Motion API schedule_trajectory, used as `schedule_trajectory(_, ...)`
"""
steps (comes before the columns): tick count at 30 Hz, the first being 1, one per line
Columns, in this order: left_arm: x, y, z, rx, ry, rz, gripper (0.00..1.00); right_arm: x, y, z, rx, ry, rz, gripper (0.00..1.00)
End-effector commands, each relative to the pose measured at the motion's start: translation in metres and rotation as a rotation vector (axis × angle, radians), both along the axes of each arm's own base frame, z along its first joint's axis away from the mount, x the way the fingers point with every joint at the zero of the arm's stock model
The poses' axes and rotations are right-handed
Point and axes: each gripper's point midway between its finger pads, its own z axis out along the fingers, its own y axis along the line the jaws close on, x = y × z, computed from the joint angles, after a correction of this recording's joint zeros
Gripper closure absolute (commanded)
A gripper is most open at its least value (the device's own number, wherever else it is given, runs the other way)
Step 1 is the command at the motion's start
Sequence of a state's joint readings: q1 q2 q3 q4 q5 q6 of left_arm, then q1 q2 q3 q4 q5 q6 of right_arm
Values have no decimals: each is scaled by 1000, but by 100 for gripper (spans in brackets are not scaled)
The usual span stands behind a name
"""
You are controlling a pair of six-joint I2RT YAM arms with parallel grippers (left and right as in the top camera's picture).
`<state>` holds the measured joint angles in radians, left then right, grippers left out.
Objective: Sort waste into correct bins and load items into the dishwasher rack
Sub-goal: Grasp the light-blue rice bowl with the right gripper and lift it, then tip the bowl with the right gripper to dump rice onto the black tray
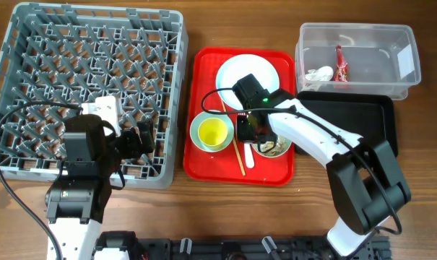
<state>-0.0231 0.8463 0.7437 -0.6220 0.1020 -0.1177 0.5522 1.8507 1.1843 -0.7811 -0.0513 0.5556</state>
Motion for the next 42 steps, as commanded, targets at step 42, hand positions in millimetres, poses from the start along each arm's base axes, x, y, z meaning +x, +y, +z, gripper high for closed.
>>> schedule_trajectory(42, 3, 1, 9, -8, -22, 3, 0, 49, -152, 108, 963, -200, -310, 96)
